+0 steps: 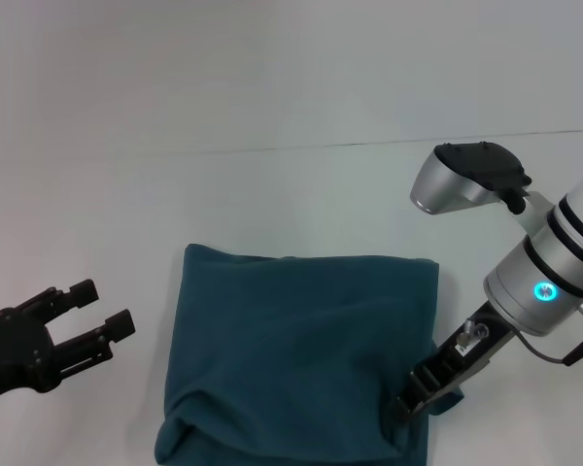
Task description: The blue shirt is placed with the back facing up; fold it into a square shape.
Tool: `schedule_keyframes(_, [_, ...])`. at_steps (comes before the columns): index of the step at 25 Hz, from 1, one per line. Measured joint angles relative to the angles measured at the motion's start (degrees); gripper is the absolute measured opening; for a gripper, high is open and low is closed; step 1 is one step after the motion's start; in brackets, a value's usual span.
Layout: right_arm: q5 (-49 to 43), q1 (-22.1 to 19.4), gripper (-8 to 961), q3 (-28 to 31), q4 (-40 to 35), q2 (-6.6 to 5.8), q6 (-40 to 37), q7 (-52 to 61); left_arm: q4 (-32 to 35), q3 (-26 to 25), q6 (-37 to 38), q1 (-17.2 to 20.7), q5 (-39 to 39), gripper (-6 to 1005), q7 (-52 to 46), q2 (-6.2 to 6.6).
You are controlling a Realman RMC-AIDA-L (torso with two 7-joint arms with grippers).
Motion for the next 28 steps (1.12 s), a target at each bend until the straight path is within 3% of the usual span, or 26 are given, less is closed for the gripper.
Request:
schedule_keyframes(2, [0.0,0.0,382,0.0,0.0,-0.05,0.0,-0.1,0.0,0.0,-0.1,-0.1,0.0,819,0.0,-0.01])
schedule_keyframes(7, [0.4,0.1,136,1.0,-0.3,-0.23,-1.2,-1.4,-0.1,0.0,-0.3,-0.2,0.1,816,0.0,-0.11])
schedule_keyframes(12, [2.1,0.4,22,4.0,-0.5,-0.46,-5.3,-5.2,-0.1,0.0,-0.4,-0.2,0.1,812,0.1,-0.25])
schedule_keyframes(15, [2.1,0.7,24,5.5,-0.6,-0.69,-7.8,-7.1,-0.1,0.0,-0.6,-0.2,0.1,810,0.2,-0.37])
schedule_keyframes(28, [1.9,1.2,26,9.8,0.9,-3.86,-14.6,-14.6,-0.9,0.0,-0.5,-0.3,0.1,801,0.9,-0.91])
